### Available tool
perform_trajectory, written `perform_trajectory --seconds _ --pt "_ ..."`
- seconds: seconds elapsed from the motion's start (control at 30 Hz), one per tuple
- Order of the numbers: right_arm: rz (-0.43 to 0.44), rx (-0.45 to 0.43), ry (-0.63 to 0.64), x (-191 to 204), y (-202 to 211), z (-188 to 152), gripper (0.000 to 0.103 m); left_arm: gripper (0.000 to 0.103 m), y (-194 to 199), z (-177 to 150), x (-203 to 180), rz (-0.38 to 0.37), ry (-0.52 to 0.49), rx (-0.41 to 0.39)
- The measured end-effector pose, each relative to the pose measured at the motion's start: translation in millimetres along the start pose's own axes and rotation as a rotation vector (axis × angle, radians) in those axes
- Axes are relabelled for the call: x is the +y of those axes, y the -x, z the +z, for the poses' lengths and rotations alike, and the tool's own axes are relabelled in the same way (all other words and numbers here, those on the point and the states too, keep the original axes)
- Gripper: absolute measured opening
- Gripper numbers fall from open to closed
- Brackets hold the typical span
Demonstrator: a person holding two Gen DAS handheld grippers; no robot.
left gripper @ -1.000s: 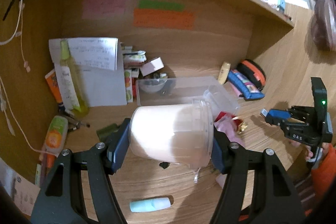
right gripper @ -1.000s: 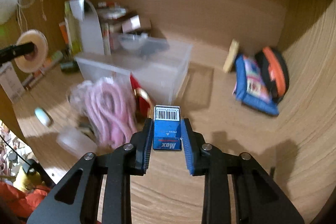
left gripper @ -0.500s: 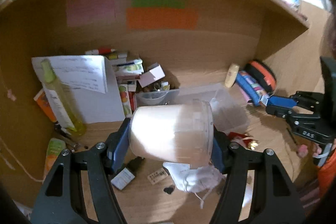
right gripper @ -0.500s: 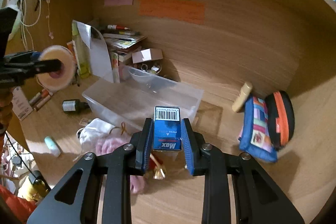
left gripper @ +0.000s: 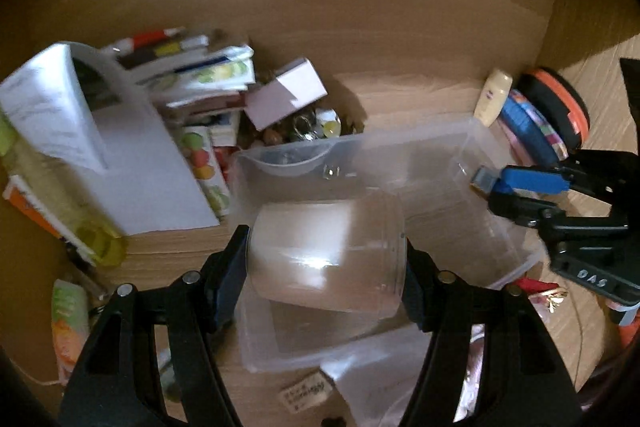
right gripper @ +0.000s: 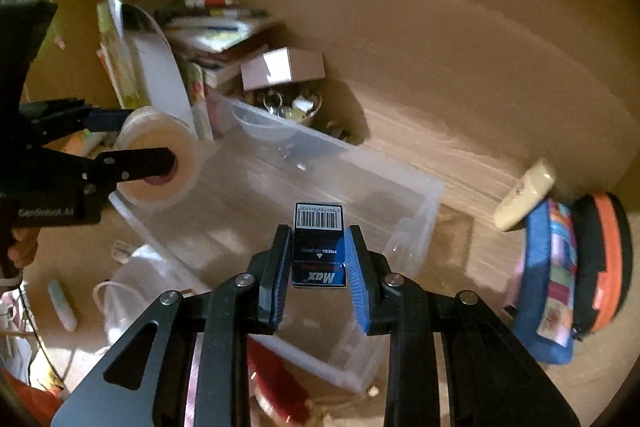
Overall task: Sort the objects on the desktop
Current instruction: 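Drop the white cup into the clear bin while the right tool drops the Max box, then grasp the dark green spray bottle with the left tool while the right tool approaches the red pouch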
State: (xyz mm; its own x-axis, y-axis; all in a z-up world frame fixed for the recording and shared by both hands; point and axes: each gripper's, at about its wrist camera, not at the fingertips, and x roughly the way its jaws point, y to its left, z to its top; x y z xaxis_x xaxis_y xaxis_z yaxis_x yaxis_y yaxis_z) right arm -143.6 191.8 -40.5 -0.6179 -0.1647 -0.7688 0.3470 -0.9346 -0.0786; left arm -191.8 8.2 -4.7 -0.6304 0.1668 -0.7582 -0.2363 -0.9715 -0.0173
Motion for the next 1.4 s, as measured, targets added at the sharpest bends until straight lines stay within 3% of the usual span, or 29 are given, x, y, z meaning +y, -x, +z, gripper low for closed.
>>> perform_trajectory --seconds 0.43,1.0,1.17,1.4 --pt "-0.025 0.174 0.149 16 -55 8 0.024 0.066 -48 3 -12 -0.041 -0.05 0.137" --pt "-0.061 0.217 0.132 17 -70 8 0.026 0.066 -59 4 -17 -0.042 -0.045 0.175" --pt "-0.083 0.182 0.106 14 -55 8 0.047 0.067 -42 5 -19 -0.03 -0.059 0.132" --pt "-0.104 0.142 0.049 11 -26 10 0.048 0.068 15 7 -25 -0.044 -0.066 0.026"
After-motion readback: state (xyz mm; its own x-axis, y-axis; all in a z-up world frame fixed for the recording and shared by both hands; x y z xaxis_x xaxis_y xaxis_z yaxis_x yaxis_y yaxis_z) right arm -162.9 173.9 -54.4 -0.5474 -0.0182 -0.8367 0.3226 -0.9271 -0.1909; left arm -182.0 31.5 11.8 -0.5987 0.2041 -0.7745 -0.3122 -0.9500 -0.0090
